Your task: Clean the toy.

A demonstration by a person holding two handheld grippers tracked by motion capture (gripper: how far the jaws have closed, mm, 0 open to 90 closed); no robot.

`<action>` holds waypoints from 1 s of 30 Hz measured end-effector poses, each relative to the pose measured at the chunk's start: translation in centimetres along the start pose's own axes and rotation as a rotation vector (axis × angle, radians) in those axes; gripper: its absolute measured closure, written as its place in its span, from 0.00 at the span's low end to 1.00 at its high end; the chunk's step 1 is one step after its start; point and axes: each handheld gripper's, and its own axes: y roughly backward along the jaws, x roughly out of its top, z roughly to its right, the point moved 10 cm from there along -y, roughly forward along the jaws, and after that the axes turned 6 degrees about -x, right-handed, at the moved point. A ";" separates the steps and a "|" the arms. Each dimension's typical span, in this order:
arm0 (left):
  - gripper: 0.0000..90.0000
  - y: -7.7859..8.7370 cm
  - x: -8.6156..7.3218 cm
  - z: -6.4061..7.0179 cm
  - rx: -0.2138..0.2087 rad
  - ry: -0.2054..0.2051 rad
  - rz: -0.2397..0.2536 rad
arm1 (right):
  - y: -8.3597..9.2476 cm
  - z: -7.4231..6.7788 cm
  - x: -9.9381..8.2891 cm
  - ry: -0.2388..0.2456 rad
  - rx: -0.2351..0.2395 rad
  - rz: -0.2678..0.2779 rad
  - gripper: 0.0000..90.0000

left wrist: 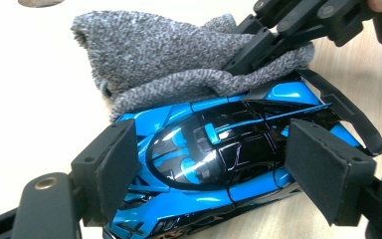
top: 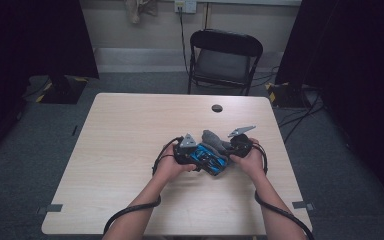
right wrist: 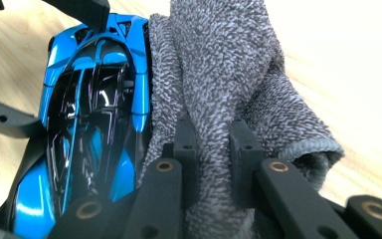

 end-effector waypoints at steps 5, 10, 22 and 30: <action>0.23 0.0 0.0 0.0 0.000 0.002 -0.002 | 0.4 0.0 -0.5 -0.013 0.002 0.011 0.87; 0.23 0.0 0.0 0.0 0.000 0.001 0.001 | 0.8 0.1 -0.8 -0.013 -0.005 0.013 0.87; 0.23 0.0 0.0 0.0 0.002 0.002 -0.004 | 2.0 0.3 -2.2 -0.042 0.004 0.008 0.87; 0.23 0.0 0.0 0.0 0.005 0.003 -0.002 | 2.8 0.4 -3.1 -0.034 0.008 -0.003 0.87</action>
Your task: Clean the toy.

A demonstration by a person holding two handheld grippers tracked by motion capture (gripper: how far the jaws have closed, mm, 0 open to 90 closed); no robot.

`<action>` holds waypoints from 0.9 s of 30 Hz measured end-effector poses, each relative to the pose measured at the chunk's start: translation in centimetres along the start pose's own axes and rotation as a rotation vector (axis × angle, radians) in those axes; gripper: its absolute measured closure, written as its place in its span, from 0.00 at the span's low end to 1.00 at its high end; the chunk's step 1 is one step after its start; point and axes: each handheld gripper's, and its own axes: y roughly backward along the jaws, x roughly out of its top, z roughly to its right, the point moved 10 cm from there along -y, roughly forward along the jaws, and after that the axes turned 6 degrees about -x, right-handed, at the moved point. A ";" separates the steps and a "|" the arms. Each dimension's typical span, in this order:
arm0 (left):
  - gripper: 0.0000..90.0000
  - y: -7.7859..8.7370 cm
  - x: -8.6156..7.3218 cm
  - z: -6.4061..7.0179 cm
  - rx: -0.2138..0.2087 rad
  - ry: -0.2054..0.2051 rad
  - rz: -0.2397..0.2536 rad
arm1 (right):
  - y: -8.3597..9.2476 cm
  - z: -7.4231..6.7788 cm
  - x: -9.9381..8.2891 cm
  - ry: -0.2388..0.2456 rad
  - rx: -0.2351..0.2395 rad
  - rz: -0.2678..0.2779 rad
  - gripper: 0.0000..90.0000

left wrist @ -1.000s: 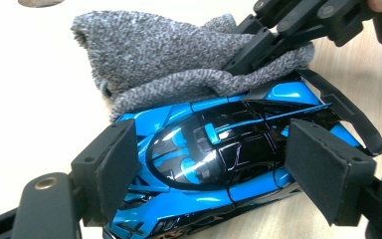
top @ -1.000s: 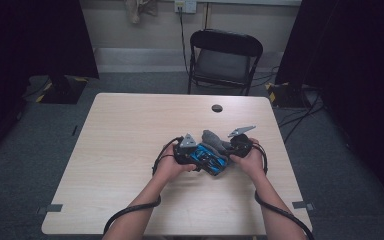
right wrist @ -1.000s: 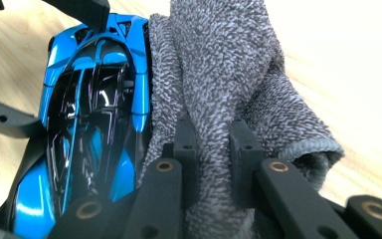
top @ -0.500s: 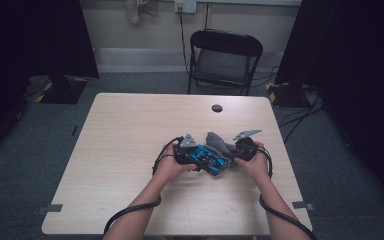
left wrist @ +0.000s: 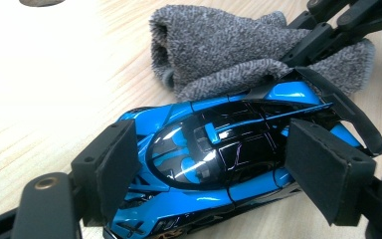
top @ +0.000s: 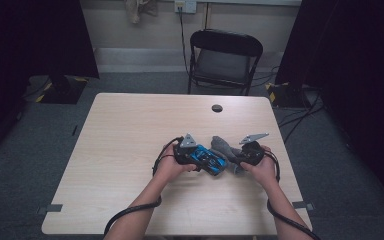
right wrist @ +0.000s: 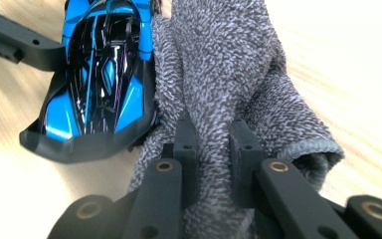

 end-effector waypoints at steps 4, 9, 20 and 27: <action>0.23 0.0 0.0 0.0 0.001 0.000 -0.003 | 0.3 -0.1 -0.3 0.001 0.005 0.005 0.87; 0.24 0.1 0.0 0.0 0.005 0.006 -0.012 | 0.6 -0.2 -0.8 0.001 0.015 0.007 0.87; 0.27 0.6 -0.6 -0.5 0.029 -0.023 -0.041 | 1.6 -0.2 -1.8 0.009 0.020 0.010 0.87; 0.27 0.6 -0.6 -0.5 0.027 -0.027 -0.050 | 2.4 0.0 -2.5 0.012 0.018 0.002 0.87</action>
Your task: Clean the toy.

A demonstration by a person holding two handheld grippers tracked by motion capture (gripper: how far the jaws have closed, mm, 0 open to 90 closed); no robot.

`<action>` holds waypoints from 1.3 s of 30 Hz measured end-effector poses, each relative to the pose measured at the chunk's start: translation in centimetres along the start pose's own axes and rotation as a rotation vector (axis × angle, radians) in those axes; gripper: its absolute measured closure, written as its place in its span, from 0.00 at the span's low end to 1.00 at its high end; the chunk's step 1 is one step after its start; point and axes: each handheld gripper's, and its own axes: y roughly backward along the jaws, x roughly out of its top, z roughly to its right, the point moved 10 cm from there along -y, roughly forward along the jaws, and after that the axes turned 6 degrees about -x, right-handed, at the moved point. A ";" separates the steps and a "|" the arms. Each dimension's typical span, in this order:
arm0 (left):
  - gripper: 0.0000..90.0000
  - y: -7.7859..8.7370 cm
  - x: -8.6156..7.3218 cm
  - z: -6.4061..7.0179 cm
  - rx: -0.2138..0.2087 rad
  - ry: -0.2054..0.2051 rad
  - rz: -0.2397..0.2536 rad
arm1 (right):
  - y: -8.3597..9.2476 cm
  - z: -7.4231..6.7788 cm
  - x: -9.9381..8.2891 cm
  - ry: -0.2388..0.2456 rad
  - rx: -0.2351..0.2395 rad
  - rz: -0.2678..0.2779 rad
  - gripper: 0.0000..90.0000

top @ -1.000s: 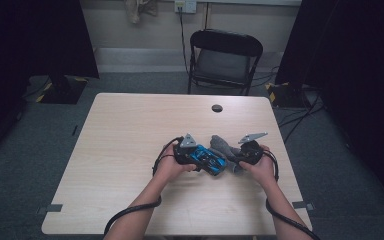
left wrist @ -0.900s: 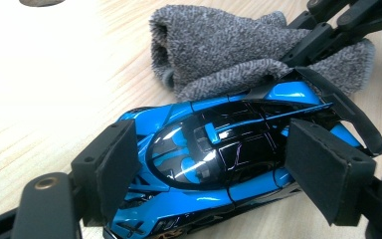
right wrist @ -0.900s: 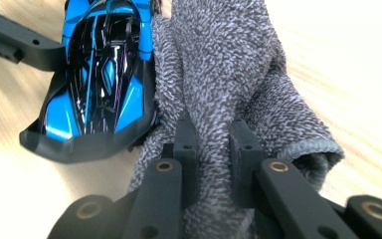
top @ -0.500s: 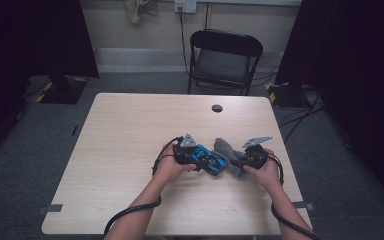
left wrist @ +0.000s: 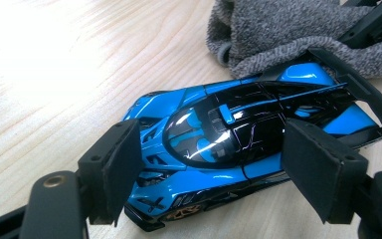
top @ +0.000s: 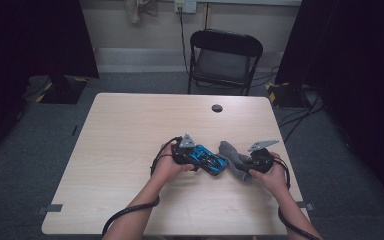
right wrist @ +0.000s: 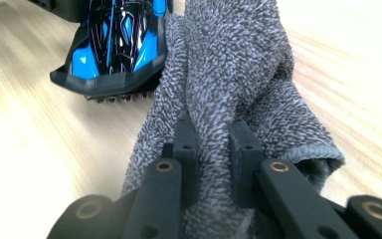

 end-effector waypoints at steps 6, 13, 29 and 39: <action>0.27 0.0 0.0 0.0 0.001 0.000 -0.002 | 0.8 0.4 -0.6 0.001 -0.014 -0.010 0.87; 0.26 0.0 0.0 0.0 0.002 -0.005 -0.003 | 1.8 1.1 -1.6 -0.032 -0.026 -0.001 0.87; 0.26 -0.1 0.0 0.1 0.004 -0.001 0.002 | 3.0 3.2 2.2 -0.099 -0.092 0.097 0.87; 0.26 -0.1 0.0 0.1 0.000 0.008 0.024 | 0.1 3.0 6.5 -0.107 -0.110 0.106 0.87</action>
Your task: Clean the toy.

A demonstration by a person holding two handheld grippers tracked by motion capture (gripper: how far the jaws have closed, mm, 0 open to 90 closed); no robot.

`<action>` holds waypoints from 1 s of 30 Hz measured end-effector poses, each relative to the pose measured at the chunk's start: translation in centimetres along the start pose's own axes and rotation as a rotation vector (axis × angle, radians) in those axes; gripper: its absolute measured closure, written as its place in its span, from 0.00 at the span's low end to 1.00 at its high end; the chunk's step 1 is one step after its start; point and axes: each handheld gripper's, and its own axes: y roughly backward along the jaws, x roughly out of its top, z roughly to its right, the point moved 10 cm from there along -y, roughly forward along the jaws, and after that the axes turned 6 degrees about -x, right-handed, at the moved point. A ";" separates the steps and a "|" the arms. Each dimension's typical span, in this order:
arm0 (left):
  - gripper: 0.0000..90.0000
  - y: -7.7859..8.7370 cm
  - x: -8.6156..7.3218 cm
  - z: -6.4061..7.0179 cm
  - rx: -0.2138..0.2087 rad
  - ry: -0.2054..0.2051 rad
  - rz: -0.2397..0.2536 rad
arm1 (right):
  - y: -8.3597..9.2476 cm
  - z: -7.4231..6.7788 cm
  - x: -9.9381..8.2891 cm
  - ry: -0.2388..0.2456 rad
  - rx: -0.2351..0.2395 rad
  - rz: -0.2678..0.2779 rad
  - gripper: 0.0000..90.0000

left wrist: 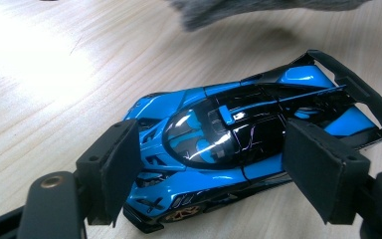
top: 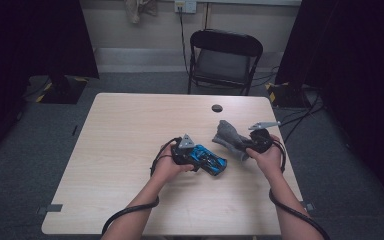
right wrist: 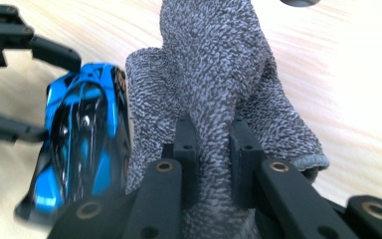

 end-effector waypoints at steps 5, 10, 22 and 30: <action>0.26 0.0 0.0 0.0 0.002 0.000 0.000 | -1.8 -0.9 1.3 0.000 0.000 0.000 0.87; 0.26 0.0 0.0 -0.1 0.001 0.001 0.006 | -3.5 -1.7 2.2 0.005 -0.014 -0.005 0.87; 0.26 0.1 -0.1 -0.1 0.001 0.007 0.030 | -7.4 -5.0 2.4 0.074 -0.017 -0.068 0.87; 0.26 0.1 -0.1 -0.1 0.001 0.006 0.024 | -8.0 -5.5 1.1 0.136 0.003 -0.096 0.87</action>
